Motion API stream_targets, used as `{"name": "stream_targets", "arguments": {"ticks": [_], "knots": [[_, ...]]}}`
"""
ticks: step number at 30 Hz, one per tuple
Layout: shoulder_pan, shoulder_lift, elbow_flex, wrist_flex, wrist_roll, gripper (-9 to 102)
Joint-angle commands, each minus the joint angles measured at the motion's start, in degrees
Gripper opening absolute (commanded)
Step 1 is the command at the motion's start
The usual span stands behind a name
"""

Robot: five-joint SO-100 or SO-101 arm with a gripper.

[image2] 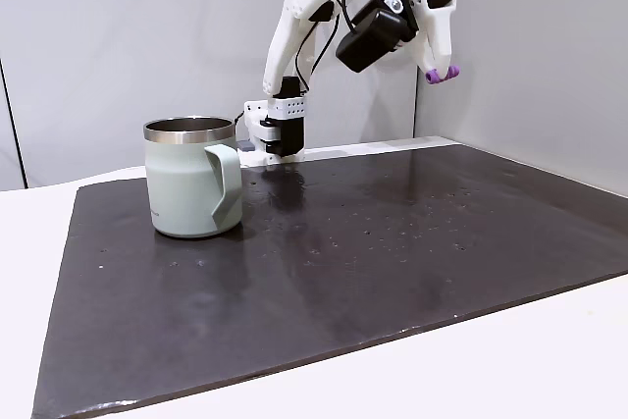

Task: Grasp a pengrip and put it in the cup.

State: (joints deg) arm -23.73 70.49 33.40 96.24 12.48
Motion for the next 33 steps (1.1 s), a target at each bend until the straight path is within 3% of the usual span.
{"name": "stream_targets", "arguments": {"ticks": [1, 13, 22, 33], "knots": [[3.4, 6.9, -0.5, 0.4, -2.9, 0], [24.7, 22.2, 13.4, 0.5, -12.7, 0], [43.3, 22.9, 14.2, 0.4, -20.3, 0], [52.8, 15.7, 11.9, 0.2, -24.5, 0]]}}
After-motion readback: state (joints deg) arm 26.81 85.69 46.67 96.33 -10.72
